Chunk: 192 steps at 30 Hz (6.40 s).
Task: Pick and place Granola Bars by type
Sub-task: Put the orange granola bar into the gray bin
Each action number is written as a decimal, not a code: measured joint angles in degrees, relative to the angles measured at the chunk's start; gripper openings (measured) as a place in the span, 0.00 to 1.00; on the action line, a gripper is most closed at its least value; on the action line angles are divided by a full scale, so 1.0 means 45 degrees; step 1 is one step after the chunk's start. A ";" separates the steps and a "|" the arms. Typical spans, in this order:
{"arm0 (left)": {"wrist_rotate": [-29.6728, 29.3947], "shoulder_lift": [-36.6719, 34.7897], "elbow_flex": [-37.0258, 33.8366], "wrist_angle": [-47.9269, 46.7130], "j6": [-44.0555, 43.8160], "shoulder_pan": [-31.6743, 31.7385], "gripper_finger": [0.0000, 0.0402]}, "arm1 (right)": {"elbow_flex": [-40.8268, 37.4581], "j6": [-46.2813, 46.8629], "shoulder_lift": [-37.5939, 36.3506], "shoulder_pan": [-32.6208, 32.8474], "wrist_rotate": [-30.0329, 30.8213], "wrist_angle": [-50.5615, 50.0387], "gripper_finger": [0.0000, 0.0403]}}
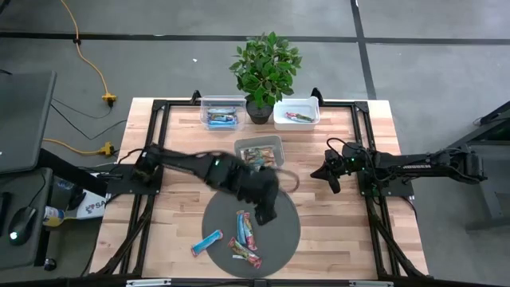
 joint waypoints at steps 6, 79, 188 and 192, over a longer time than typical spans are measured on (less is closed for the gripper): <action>-0.0896 -0.0058 -0.0003 0.0131 -0.2160 -0.1686 0.59 | 0.0000 0.0000 -0.0005 0.0001 0.0000 -0.0006 0.00; 0.0372 0.0010 -1.0556 0.6104 -1.5175 -0.2876 0.59 | -0.0003 0.0000 -0.0005 -0.0002 0.0000 -0.0006 0.00; -0.7479 -0.3803 -0.6984 0.2603 0.6581 -0.0415 0.18 | -0.0005 0.0000 0.0000 0.0001 0.0000 0.0028 0.00; -0.6816 -0.3803 -0.6978 0.2382 0.7363 0.0673 0.18 | 0.0000 0.0000 -0.0004 0.0000 0.0000 0.0028 0.00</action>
